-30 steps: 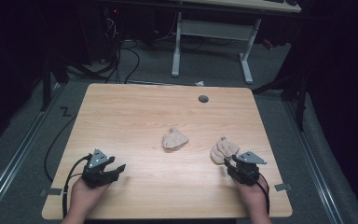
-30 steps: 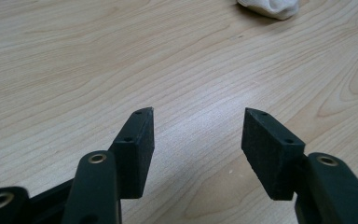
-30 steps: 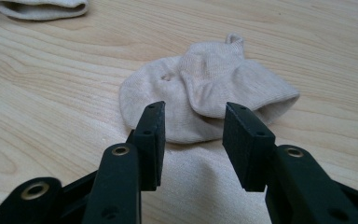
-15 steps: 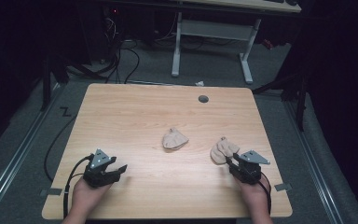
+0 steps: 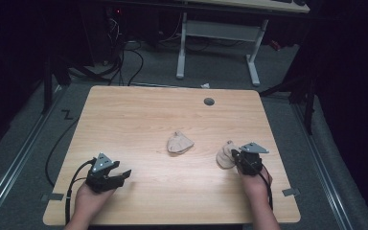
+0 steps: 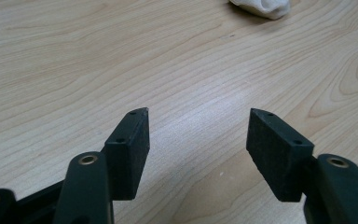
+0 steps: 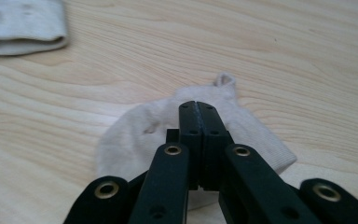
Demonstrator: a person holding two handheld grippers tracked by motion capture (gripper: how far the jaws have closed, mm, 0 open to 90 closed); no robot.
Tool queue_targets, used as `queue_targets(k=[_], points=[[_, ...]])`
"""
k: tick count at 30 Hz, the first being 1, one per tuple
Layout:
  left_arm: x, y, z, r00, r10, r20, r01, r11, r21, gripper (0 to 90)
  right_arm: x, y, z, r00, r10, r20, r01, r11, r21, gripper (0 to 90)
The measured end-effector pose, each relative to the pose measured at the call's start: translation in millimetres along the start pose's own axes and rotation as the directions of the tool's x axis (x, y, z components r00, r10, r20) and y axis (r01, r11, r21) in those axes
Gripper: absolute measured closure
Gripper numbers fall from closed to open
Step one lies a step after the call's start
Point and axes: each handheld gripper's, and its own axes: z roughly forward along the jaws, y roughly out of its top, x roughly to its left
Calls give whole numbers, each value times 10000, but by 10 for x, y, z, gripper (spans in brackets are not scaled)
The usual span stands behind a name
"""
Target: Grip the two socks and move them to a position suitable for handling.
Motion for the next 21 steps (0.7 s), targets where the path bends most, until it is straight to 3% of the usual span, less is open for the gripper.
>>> queue_targets(k=[3,7,10,21], points=[[-4,1,-4,10000,5,7,-5,10000,-34,394,-77,7,83,9997,198,161,-201,9996,194,899],[-6,5,-13,10000,-17,52,18,10000,-90,392,-71,-33,198,9997,-36,247,15,9966,823,900],[-15,8,-16,10000,22,91,-21,10000,-94,391,-42,-41,192,9997,-132,208,116,9971,753,900],[-57,25,-18,9995,65,309,-61,9999,-111,399,235,-85,105,9959,-557,-706,603,9961,651,900]])
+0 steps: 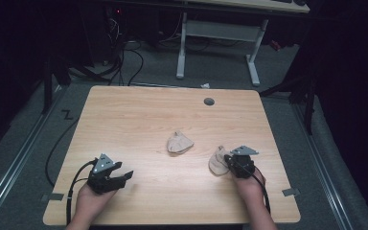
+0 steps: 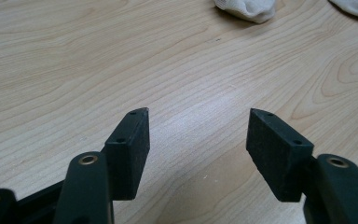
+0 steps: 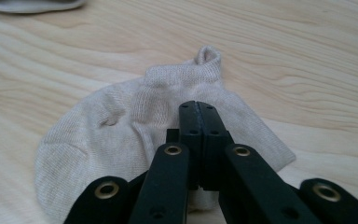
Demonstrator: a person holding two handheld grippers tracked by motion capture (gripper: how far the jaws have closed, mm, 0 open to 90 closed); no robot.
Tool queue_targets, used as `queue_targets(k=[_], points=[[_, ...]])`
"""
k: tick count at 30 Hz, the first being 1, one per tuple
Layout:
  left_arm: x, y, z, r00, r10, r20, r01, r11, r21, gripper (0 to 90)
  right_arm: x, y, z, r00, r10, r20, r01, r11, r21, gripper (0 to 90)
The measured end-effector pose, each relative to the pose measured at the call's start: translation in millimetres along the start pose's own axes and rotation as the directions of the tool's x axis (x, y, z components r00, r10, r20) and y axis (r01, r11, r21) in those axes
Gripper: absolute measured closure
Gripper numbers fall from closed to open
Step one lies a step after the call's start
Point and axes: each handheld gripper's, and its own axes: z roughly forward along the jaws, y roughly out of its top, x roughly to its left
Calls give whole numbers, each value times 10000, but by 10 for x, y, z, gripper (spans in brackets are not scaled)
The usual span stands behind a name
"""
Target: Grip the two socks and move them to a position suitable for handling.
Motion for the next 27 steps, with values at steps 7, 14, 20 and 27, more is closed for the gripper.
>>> queue_targets(k=[7,14,20,27], points=[[-41,12,-4,9999,60,103,-59,9999,-107,401,289,7,-19,9973,-501,-535,497,9987,-76,900],[-118,26,12,9994,192,285,-188,9997,-124,415,607,49,-10,9859,-1225,-1141,1214,9925,-171,899],[-236,47,26,9979,301,571,-286,9992,-269,433,895,82,-4,9679,-1843,-1707,1815,9829,-323,899],[-420,65,84,9940,662,874,-649,9977,-175,439,1160,105,-5,9443,-2387,-2265,2335,9711,-499,899]])
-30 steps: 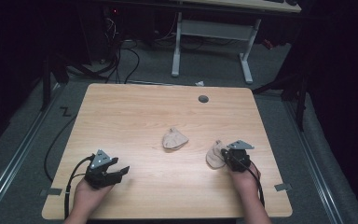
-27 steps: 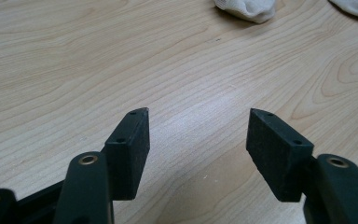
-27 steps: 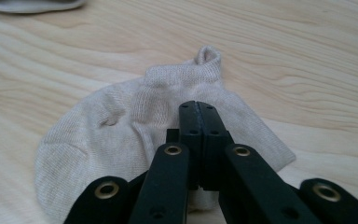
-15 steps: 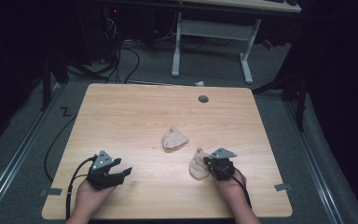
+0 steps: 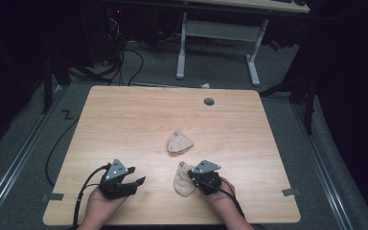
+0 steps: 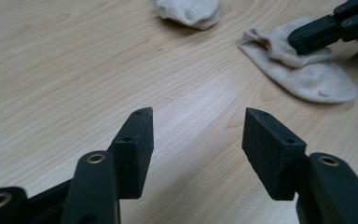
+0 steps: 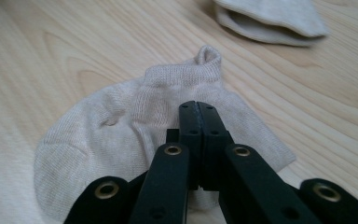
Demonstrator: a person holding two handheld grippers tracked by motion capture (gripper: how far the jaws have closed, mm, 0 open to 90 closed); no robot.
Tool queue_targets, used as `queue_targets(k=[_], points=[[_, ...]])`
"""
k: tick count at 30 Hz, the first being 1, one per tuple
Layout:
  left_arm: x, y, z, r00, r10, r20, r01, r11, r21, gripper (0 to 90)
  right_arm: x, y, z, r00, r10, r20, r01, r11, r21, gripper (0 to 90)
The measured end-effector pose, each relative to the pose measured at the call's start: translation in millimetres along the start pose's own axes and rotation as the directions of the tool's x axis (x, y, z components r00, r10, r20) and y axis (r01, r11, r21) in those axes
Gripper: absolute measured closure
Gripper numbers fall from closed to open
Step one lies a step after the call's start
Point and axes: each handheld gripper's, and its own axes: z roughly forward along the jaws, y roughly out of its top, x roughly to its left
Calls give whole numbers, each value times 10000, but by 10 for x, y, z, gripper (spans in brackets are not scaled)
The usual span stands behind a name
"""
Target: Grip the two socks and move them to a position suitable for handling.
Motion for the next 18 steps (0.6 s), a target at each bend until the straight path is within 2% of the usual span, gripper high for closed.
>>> queue_targets(k=[4,5,6,7,9,11,14,16,17,18], points=[[-145,19,58,9993,131,347,-133,9999,38,458,95,28,18,9994,-238,-236,238,9997,-34,899],[-220,27,92,9985,136,536,-141,9999,87,496,136,39,24,9989,-330,-328,329,9995,-37,899],[-220,27,92,9985,136,536,-141,9999,87,527,136,39,24,9989,-330,-328,329,9995,-37,899],[-294,33,125,9971,179,739,-188,9998,106,550,167,47,30,9986,-389,-369,387,9992,-49,899],[-341,37,145,9964,222,823,-232,9997,111,601,183,52,36,9981,-468,-407,465,9989,-86,900],[-453,48,193,9938,309,1071,-317,9995,56,631,192,56,36,9979,-489,-424,487,9988,-53,899],[-629,82,254,9906,663,1198,-661,9978,-55,803,203,61,40,9978,-460,-475,459,9989,-36,899],[-736,113,299,9887,767,1286,-759,9971,-111,826,203,62,41,9976,-487,-488,485,9988,-41,899],[-824,132,356,9852,895,1464,-900,9959,-32,852,210,62,42,9977,-477,-491,475,9989,-53,899],[-824,132,356,9852,895,1464,-900,9959,-32,858,212,63,44,9976,-510,-473,507,9987,-73,899]])
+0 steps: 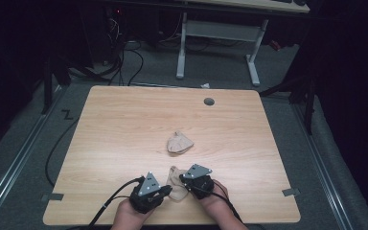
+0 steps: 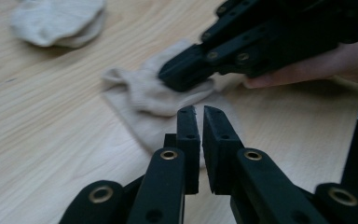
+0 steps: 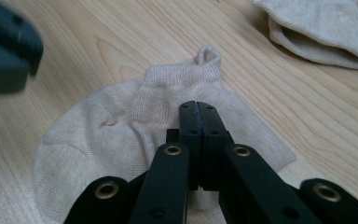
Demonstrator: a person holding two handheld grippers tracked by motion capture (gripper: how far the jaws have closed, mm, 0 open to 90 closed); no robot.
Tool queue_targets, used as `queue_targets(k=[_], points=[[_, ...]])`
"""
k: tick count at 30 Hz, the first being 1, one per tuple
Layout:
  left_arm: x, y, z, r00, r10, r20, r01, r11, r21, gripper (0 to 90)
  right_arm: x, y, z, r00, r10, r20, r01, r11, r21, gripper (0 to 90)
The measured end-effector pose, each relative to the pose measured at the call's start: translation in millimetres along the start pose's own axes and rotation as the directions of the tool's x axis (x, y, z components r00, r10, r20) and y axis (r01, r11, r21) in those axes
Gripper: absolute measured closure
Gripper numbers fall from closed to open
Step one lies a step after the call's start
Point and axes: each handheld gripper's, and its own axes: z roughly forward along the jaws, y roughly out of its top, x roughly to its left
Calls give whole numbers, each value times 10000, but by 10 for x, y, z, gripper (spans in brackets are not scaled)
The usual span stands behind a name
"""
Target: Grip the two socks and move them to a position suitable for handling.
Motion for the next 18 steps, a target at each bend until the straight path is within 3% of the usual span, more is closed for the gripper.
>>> queue_targets(k=[4,7,13,18], points=[[-102,-26,154,9994,247,257,-259,9985,475,860,6,1,3,10000,-71,-24,71,10000,-32,899],[-112,-71,248,9995,280,177,-296,9945,1007,864,-18,3,-48,10000,42,-3,-42,9998,-185,880],[-73,-72,232,9998,128,130,-141,9942,1066,868,-41,-10,-269,10000,77,-57,-83,9943,-1064,849],[-65,-75,228,9998,141,117,-153,9942,1063,867,61,-15,-275,9986,-247,-472,195,9939,-1083,800]])
